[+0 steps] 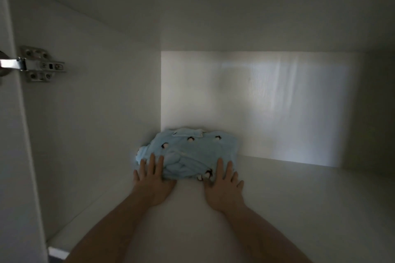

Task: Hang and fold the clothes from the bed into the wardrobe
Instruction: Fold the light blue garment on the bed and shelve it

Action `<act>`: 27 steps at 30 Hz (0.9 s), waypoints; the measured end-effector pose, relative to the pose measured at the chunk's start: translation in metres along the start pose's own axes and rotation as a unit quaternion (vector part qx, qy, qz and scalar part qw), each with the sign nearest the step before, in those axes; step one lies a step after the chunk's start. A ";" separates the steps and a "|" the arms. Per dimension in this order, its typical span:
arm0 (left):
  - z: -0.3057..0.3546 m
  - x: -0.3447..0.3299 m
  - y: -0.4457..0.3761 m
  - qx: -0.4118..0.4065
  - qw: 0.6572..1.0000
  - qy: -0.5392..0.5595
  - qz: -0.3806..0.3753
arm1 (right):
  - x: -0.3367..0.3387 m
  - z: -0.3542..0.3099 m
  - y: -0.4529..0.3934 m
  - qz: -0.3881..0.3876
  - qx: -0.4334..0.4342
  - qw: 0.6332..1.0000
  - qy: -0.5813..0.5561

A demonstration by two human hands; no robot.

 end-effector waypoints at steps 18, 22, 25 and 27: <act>0.018 -0.007 0.119 -0.062 0.982 -0.039 -0.172 | -0.017 -0.001 0.108 -0.130 0.032 0.987 0.092; 0.017 -0.005 0.116 -0.064 0.984 -0.035 -0.164 | -0.014 -0.003 0.109 -0.114 0.033 0.990 0.070; 0.019 -0.004 0.117 -0.072 0.984 -0.026 -0.162 | -0.009 -0.002 0.113 -0.105 0.026 0.993 0.057; 0.021 -0.004 0.116 -0.079 0.984 -0.024 -0.156 | -0.004 -0.004 0.120 -0.081 0.017 0.995 0.059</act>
Point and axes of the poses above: each hand's wrist, its own y-axis away from the middle knuckle, its own x-axis out of the back of the hand, z = x × y, the point moved 9 cm from there along -y, towards the middle knuckle, and after that the axes turned 13 degrees about -z, right-handed, at the moved point
